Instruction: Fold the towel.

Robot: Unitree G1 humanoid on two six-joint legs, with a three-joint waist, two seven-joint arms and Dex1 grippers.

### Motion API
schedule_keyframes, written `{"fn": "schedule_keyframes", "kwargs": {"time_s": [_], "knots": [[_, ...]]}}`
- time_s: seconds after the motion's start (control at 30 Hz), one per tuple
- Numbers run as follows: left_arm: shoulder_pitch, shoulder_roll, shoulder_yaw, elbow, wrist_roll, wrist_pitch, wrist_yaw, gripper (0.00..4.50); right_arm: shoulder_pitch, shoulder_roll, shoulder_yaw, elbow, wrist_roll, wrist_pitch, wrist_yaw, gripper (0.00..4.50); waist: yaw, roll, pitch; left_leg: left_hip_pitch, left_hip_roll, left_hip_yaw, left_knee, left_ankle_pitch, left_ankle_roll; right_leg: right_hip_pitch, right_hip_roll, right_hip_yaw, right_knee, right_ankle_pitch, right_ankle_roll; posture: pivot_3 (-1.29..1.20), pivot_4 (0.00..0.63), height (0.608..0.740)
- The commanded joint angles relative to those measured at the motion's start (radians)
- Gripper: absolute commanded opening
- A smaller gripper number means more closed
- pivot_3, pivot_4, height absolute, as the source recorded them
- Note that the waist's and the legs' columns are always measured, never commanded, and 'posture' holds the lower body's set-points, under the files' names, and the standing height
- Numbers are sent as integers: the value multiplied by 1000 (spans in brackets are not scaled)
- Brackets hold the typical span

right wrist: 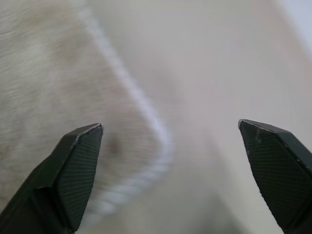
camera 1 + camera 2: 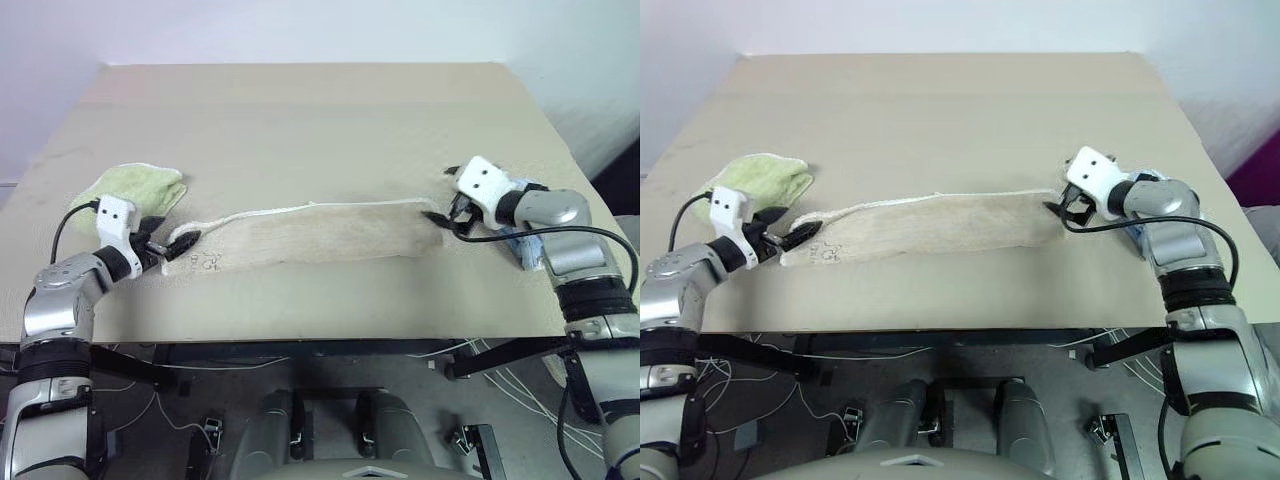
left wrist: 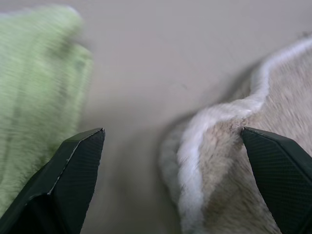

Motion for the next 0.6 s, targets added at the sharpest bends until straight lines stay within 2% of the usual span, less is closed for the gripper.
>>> {"fn": "schedule_keyframes", "kwargs": {"time_s": [0.03,0.13,0.3,0.43,0.53,0.6], "knots": [[13,-15,88,-103,-70,10,40,4499,116,-15,-161,-254,146,197,-22,4492,1,0,0,0,0,-1,0,0,0,0,0,0,0,0,0,0,150,701],[41,-38,113,-185,-119,33,41,4499,293,45,-273,-505,307,452,-64,4492,0,-1,-1,2,0,-2,0,0,0,3,-1,0,-1,0,0,0,150,701],[60,-52,100,-228,-134,48,31,4499,433,127,-374,-721,495,742,-155,4492,-1,-1,-1,3,0,-3,0,-2,3,3,-2,0,-1,0,0,0,150,701],[83,-66,26,-285,-150,55,-75,4499,545,311,-522,-856,752,1079,-311,4492,3,-1,-1,3,1,-4,-2,-4,3,3,-1,0,-2,0,0,0,150,701],[110,-59,-30,-326,-151,55,-161,4499,558,436,-578,-899,832,1217,-444,4492,-1,-1,-1,2,0,-4,-2,-5,1,3,-3,0,-2,0,-1,0,150,701],[134,-51,-82,-364,-145,52,-227,4499,528,557,-632,-887,864,1299,-564,4492,-3,0,-2,2,0,-3,-2,-5,1,2,-3,1,-2,1,-2,0,150,701]]}}
